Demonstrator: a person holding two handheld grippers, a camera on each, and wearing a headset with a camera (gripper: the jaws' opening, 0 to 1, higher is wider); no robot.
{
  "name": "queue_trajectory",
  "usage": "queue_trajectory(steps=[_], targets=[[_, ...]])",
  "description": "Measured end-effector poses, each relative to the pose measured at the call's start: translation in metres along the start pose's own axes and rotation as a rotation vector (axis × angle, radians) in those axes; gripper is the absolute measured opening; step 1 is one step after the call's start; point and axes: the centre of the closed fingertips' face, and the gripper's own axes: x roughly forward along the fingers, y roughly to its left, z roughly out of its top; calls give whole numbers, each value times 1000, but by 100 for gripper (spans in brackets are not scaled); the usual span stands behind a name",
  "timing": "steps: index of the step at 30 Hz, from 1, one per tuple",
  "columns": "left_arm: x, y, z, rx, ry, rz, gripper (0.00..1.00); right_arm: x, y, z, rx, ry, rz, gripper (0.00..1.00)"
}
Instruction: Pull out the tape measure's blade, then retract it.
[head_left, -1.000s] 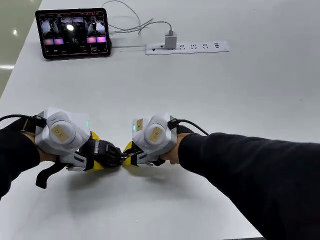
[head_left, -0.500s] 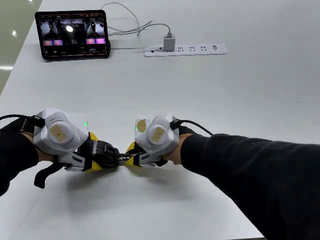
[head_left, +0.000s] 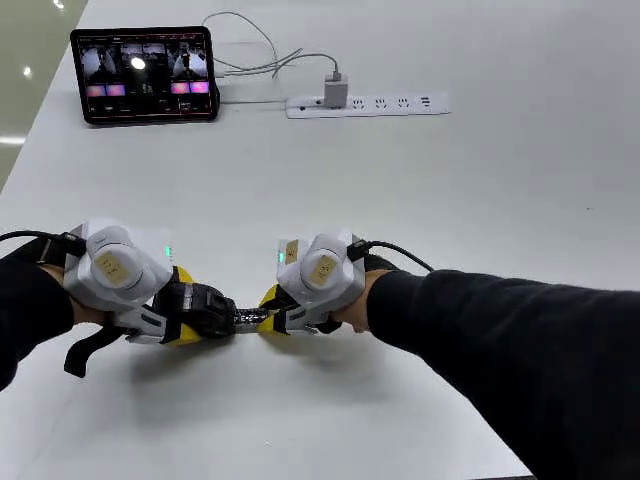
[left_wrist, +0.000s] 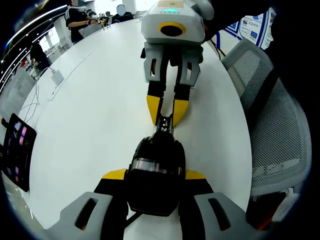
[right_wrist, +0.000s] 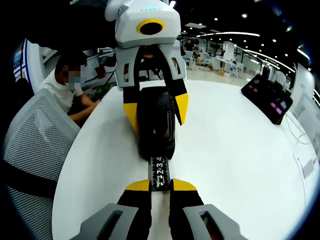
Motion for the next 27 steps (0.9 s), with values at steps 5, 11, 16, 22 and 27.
queue_trajectory(steps=[5, 11, 16, 22, 27], targets=[[0, 1, 0, -2, 3, 2, 33, -2, -1, -2, -6, 6, -4, 8], [1, 1, 0, -2, 6, 3, 33, -4, -1, -5, -2, 8, -7, 8], [1, 1, -1, -4, 7, 4, 33, -7, -1, -8, 5, 11, -7, 8], [1, 1, -1, -3, 9, 4, 33, -10, -1, -12, 14, 16, -10, 8], [1, 1, 0, -2, 12, 6, 33, -11, -1, -13, 32, 12, -7, 8]])
